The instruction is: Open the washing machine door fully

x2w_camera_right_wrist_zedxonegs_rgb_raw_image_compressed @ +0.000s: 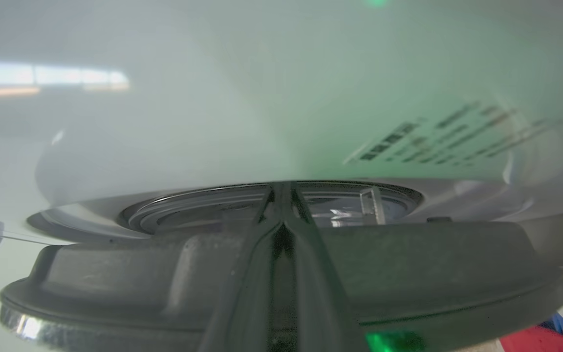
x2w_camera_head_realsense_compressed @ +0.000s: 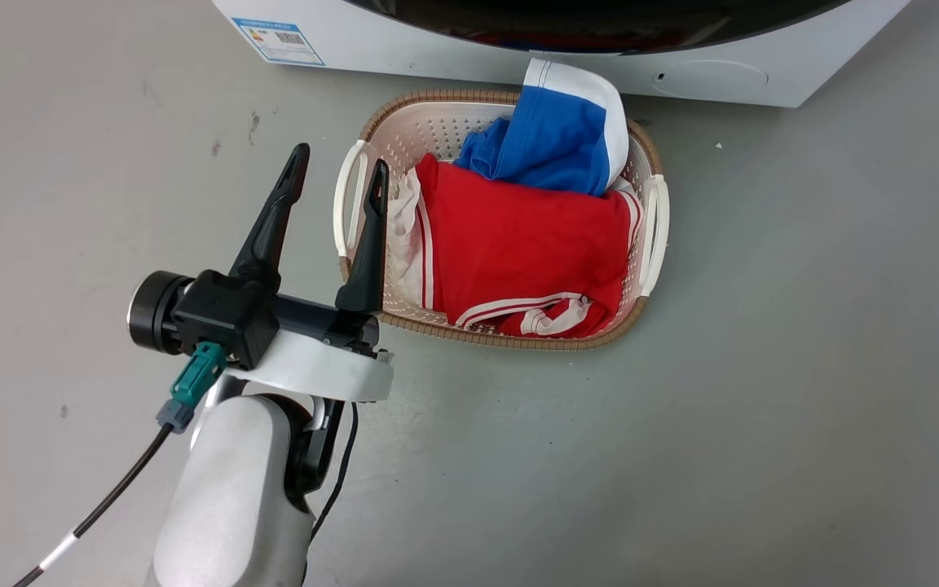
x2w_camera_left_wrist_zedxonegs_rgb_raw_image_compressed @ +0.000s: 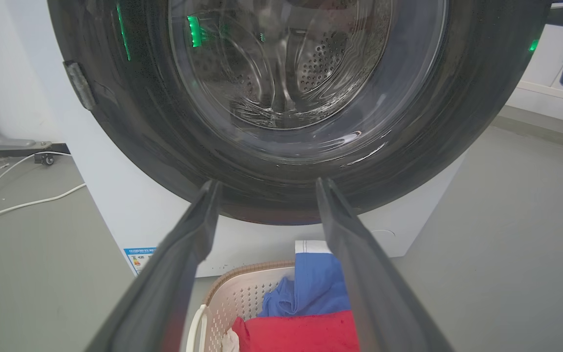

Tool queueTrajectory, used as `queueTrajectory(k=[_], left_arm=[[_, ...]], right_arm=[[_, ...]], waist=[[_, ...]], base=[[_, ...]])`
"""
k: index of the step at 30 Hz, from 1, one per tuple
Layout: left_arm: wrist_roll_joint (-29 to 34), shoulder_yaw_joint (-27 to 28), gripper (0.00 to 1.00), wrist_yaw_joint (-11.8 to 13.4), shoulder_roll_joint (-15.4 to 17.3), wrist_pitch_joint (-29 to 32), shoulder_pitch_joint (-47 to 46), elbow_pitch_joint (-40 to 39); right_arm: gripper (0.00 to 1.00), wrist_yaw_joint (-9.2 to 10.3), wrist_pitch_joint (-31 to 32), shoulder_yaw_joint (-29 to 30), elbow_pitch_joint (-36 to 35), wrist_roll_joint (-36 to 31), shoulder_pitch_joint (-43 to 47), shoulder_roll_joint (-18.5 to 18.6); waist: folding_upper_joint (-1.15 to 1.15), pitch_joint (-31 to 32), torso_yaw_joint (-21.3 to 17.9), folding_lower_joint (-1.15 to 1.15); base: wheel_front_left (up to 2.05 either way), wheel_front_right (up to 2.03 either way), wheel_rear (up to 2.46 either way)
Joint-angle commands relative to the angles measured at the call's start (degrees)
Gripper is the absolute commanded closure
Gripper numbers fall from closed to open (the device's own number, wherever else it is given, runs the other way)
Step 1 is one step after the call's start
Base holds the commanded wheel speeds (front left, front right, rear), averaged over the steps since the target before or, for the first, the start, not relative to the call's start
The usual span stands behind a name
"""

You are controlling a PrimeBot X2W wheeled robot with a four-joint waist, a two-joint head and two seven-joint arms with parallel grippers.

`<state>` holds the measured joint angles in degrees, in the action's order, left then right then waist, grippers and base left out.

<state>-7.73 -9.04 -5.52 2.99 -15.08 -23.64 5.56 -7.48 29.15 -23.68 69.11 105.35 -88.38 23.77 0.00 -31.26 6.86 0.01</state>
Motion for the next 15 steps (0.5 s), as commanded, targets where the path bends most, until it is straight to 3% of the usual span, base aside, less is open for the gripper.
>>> queueTrajectory(k=[1,15], left_arm=[[-0.1,-0.1,0.00,0.1,-0.1,-0.1,-0.6,-0.2],[-1.1,-1.9,0.00,0.9,-0.1,-0.1,0.1,1.1]], right_arm=[[1.00,-0.03,0.7,-0.4,0.3,-0.2,-0.6,-0.7],[1.00,-0.03,11.1,-2.7,-0.7,-0.4,3.3,-0.2]], waist=[[0.00,-0.1,0.1,-0.01],[0.00,1.9,-0.1,-0.01]], base=[[0.00,0.00,0.00],[0.00,0.00,0.00]])
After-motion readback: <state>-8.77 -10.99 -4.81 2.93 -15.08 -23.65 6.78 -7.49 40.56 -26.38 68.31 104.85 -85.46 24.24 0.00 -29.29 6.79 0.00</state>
